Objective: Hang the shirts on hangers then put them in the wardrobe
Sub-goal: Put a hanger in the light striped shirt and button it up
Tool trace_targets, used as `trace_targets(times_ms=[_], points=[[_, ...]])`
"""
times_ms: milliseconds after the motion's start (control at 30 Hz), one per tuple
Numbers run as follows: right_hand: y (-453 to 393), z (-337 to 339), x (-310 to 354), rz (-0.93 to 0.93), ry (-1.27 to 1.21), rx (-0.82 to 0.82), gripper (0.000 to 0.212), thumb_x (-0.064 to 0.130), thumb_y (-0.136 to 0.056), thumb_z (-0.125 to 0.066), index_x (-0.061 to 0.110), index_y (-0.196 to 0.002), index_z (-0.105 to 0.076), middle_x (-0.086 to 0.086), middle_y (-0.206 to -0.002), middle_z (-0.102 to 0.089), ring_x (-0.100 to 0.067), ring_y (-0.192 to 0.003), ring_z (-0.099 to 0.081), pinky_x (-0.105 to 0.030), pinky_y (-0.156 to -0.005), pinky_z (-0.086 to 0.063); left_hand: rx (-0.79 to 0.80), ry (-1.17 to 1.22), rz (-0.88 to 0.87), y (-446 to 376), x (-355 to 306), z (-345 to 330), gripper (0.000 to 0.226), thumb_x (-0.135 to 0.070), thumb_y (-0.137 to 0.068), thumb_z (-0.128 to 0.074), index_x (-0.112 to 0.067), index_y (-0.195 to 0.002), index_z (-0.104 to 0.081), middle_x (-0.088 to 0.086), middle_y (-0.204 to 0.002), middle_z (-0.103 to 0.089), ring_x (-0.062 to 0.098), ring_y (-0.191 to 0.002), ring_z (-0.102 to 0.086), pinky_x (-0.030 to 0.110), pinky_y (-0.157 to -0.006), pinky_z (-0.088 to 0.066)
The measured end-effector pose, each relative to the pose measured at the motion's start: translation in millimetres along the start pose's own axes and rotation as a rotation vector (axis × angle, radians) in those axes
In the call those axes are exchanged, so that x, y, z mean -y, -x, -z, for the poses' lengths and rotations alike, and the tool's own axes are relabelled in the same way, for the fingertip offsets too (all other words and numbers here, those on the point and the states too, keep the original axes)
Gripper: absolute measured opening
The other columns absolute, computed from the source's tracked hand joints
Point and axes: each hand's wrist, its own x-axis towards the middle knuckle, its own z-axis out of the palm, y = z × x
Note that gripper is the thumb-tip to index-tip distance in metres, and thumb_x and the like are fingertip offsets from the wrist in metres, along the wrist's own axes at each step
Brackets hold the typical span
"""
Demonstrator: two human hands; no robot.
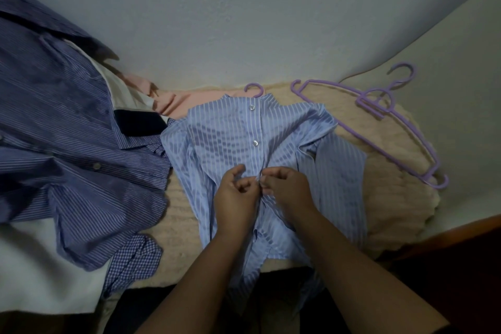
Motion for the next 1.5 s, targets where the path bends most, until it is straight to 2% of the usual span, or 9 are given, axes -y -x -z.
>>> trace_targets(times_ms=[267,533,733,867,1000,1100,1200,1367,1500], points=[[-1,1,-3,0.091,0.063,-0.015,0.022,-0.006,-0.084,-0.062,0.015,-0.075,-0.065,0.0,-0.067,-0.066,-0.006,-0.057,-0.064,-0.017,-0.06,-0.054,0.022,0.051,-0.008,-1,-5,1,0.036,-0.011,-0.087,-0.068,-0.012,-0.121,-0.057,0.002,-0.081,-0.072,-0.005,-0.065,-0.064,0.007,-0.06,-0.046],[-2,2,-6,0.099,0.051,-0.026,0.023,-0.006,-0.084,-0.062,0.014,-0.075,-0.064,-0.002,-0.067,-0.066,-0.004,-0.055,-0.063,-0.016,-0.056,-0.051,0.037,0.134,0.066,-6,0,4,0.032,-0.01,-0.086,-0.068,-0.019,-0.115,-0.057,-0.004,-0.075,-0.072,0.005,-0.063,-0.062,0.03,-0.074,-0.052],[-3,4,-7,0.116,0.016,-0.039,0.021,-0.007,-0.084,-0.061,0.011,-0.074,-0.062,-0.004,-0.067,-0.065,-0.008,-0.056,-0.063,-0.018,-0.057,-0.053,0.083,0.145,0.061,-10,10,4,0.026,-0.013,-0.093,-0.06,-0.015,-0.119,-0.059,-0.011,-0.048,-0.049,0.008,-0.051,-0.045,0.028,-0.059,-0.041],[-1,3,-10,0.178,0.09,-0.033,0.027,-0.007,-0.086,-0.057,0.017,-0.076,-0.063,-0.002,-0.072,-0.065,-0.009,-0.063,-0.064,-0.02,-0.065,-0.055,0.133,0.226,0.075,-10,8,4,0.029,-0.008,-0.09,-0.064,-0.016,-0.117,-0.055,-0.009,-0.065,-0.066,0.002,-0.059,-0.058,0.023,-0.067,-0.047],[2,4,-12,0.229,0.193,-0.047,0.029,-0.001,-0.088,-0.056,0.025,-0.081,-0.066,-0.004,-0.085,-0.069,-0.022,-0.084,-0.068,-0.035,-0.083,-0.055,0.152,0.3,0.109,-10,8,3,0.027,-0.004,-0.087,-0.066,-0.017,-0.109,-0.056,0.005,-0.086,-0.072,0.01,-0.078,-0.067,0.023,-0.076,-0.051],[6,5,-11,0.271,0.266,-0.032,0.022,0.003,-0.089,-0.058,0.017,-0.099,-0.072,-0.002,-0.099,-0.069,-0.015,-0.095,-0.066,-0.022,-0.087,-0.052,0.168,0.343,0.139,-11,10,3,0.026,-0.002,-0.085,-0.068,-0.017,-0.104,-0.057,0.015,-0.095,-0.07,0.022,-0.091,-0.068,0.031,-0.084,-0.053],[7,7,-8,0.307,0.376,0.025,0.025,0.007,-0.09,-0.058,0.01,-0.112,-0.069,0.0,-0.11,-0.067,-0.007,-0.1,-0.06,-0.005,-0.083,-0.043,0.179,0.329,0.138,-11,12,4,0.027,-0.001,-0.085,-0.068,-0.01,-0.108,-0.056,0.015,-0.095,-0.07,0.022,-0.088,-0.068,0.032,-0.083,-0.054],[1,6,-7,0.205,0.291,-0.012,0.024,0.005,-0.09,-0.058,0.003,-0.112,-0.068,-0.009,-0.108,-0.069,-0.009,-0.092,-0.062,-0.006,-0.076,-0.047,0.205,0.295,0.124,-11,10,5,0.023,0.002,-0.084,-0.068,-0.011,-0.101,-0.058,0.017,-0.097,-0.07,0.022,-0.088,-0.068,0.027,-0.079,-0.055],[-2,7,-7,0.106,0.147,-0.035,0.024,0.0,-0.088,-0.06,-0.001,-0.111,-0.067,-0.009,-0.105,-0.068,-0.016,-0.096,-0.065,-0.02,-0.084,-0.054,0.215,0.301,0.149,-12,11,5,0.018,-0.005,-0.087,-0.067,-0.014,-0.101,-0.06,0.01,-0.094,-0.072,0.018,-0.092,-0.069,0.029,-0.085,-0.053]])
